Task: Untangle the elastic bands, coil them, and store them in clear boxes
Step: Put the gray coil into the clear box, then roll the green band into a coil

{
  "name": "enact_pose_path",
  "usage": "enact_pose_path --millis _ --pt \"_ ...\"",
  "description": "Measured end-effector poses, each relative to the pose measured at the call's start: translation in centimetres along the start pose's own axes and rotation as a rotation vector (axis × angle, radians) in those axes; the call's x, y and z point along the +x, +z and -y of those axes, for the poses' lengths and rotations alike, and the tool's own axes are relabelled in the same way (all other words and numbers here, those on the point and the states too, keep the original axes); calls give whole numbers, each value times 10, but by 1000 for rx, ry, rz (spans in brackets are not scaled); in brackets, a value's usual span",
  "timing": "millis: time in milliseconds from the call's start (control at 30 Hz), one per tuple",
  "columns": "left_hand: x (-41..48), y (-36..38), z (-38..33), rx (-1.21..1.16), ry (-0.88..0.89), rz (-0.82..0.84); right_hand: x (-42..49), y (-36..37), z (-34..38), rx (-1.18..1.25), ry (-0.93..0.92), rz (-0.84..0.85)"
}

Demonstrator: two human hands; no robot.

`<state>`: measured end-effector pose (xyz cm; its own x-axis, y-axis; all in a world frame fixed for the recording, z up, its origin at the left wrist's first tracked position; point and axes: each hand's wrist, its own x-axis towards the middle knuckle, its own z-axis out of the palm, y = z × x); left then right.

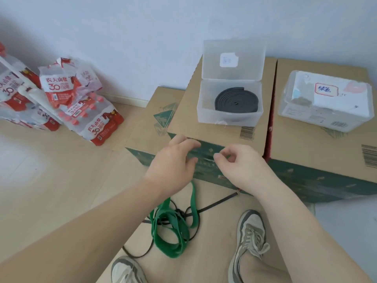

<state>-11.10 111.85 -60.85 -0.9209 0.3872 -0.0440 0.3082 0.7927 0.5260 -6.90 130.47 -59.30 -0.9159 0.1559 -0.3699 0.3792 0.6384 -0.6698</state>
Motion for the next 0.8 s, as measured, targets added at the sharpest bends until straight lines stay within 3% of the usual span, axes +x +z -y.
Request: enact_pose_path --millis 167,300,500,567,667,800 --pt "-76 22 71 -21 -406 282 -34 59 8 -229 -54 266" --pt "-113 43 117 -82 -556 397 -40 110 -1 -218 -9 364" --pt "-116 71 167 -143 -605 504 -9 200 -58 -173 343 462" --pt "-108 82 180 -158 -608 519 9 220 -76 -302 326 511" --pt "-93 102 201 -153 -589 526 41 244 -95 -592 148 529" --pt "-69 133 228 -150 -561 516 88 280 -118 -617 108 421"
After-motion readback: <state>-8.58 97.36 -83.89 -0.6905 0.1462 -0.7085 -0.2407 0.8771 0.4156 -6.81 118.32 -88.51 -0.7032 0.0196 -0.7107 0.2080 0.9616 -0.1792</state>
